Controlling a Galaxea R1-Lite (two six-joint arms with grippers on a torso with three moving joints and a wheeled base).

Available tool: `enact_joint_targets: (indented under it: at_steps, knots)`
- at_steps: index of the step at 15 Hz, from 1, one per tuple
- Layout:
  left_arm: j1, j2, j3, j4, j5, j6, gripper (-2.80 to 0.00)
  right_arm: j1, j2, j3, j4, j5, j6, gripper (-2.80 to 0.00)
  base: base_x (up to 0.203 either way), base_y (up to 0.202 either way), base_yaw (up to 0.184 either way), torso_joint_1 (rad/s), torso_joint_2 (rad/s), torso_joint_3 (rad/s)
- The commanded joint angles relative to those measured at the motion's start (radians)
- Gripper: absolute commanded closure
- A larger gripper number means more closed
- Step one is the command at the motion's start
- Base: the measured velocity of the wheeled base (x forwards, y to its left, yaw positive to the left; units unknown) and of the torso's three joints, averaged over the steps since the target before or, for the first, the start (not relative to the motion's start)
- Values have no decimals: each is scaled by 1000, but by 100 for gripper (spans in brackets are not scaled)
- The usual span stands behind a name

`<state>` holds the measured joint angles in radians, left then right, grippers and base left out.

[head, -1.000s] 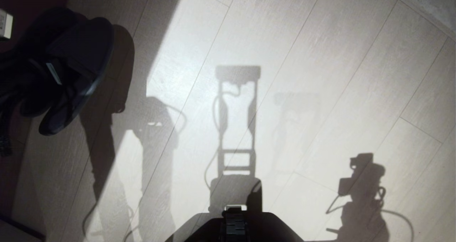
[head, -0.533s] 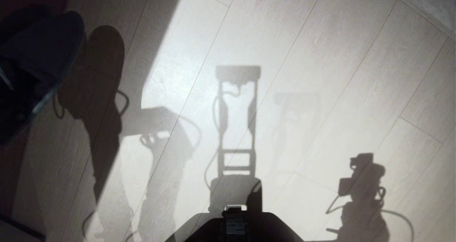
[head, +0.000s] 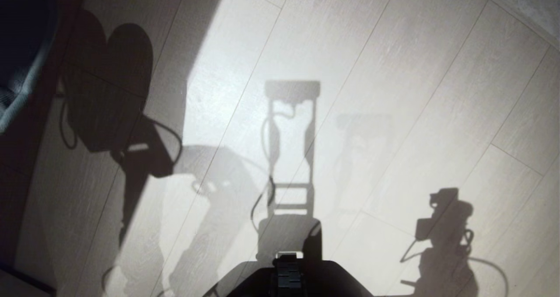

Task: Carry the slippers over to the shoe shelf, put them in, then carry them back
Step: Place the slippers into the shoe cabinet

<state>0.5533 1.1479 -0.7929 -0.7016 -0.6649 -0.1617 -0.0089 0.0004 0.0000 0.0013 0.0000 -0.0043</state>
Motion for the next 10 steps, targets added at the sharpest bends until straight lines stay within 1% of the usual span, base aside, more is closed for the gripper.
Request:
enact_joint_targets:
  at_steps: [1, 3, 5, 6, 7, 8, 10]
  knots:
    - [4, -48, 27, 8, -42, 5, 0, 0, -3, 0, 0, 0, 0, 0, 0, 0, 0, 0, 0, 0]
    - [4, -92, 60, 12, -60, 9, 0, 0, -3, 0, 0, 0, 0, 0, 0, 0, 0, 0, 0, 0]
    - [9, -95, 58, 13, -64, 9, 0, 0, -3, 0, 0, 0, 0, 0, 0, 0, 0, 0, 0, 0]
    - [23, -90, 46, 13, -64, 8, 0, 0, -3, 0, 0, 0, 0, 0, 0, 0, 0, 0, 0, 0]
    - [55, -78, 30, 13, -70, 7, 0, 0, -3, 0, 0, 0, 0, 0, 0, 0, 0, 0, 0, 0]
    - [71, -70, 20, 11, -89, 2, 0, 0, -3, 0, 0, 0, 0, 0, 0, 0, 0, 0, 0, 0]
    - [75, -74, 36, 11, -100, -1, 0, 0, -3, 0, 0, 0, 1, 0, 0, 0, 0, 0, 0, 0]
